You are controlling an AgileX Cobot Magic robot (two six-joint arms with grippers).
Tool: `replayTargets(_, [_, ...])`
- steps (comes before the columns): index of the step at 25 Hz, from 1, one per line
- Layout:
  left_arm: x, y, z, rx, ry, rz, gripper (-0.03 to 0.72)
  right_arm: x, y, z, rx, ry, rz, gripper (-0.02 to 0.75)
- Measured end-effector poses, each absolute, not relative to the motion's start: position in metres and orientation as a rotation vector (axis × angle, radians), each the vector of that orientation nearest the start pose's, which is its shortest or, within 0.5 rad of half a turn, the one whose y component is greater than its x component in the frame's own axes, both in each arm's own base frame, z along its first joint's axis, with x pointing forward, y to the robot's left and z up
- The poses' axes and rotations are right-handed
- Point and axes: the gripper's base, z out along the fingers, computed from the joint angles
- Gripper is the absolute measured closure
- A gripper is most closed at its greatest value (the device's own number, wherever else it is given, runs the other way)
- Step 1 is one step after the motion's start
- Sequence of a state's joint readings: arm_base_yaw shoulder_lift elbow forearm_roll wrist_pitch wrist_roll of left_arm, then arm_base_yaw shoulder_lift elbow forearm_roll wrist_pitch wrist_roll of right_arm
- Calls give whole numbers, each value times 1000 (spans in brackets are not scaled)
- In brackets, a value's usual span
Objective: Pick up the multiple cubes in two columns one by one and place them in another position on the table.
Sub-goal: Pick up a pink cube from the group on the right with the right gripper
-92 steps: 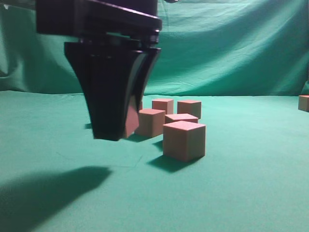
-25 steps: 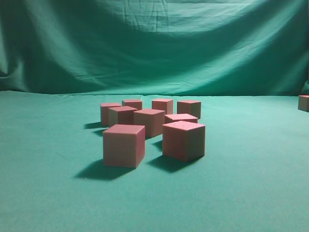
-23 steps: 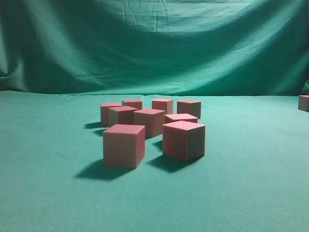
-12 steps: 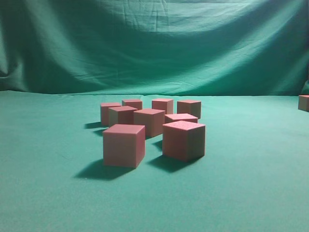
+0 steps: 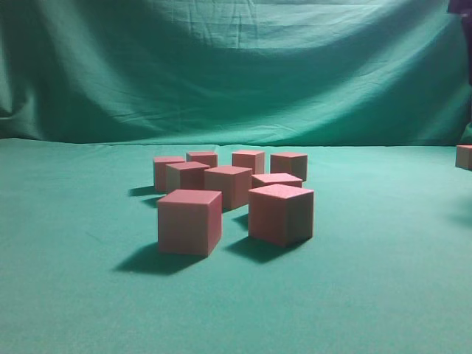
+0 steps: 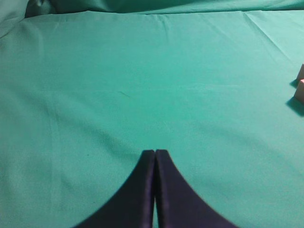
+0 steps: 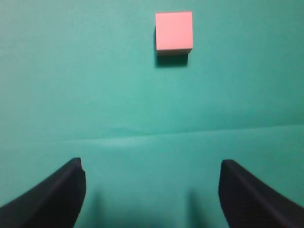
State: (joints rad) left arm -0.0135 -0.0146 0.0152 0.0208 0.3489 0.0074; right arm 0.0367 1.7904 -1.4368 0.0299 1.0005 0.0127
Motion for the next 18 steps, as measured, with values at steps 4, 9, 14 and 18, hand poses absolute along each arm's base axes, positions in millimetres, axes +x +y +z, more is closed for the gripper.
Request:
replayTargets(4, [53,0,177,32,1833,16,688,402,12,251,1,2829,47,170])
replayTargets(9, [53,0,177,32,1833,16,688,431,2,230,18,2845,37,170])
replayTargets(14, [53,0,177,32,1833,16,688,452,-3,200,16,2869,32,170])
replayTargets(18, [53,0,177,32,1833,16,688,464,-2,184,-9,2850,42,170])
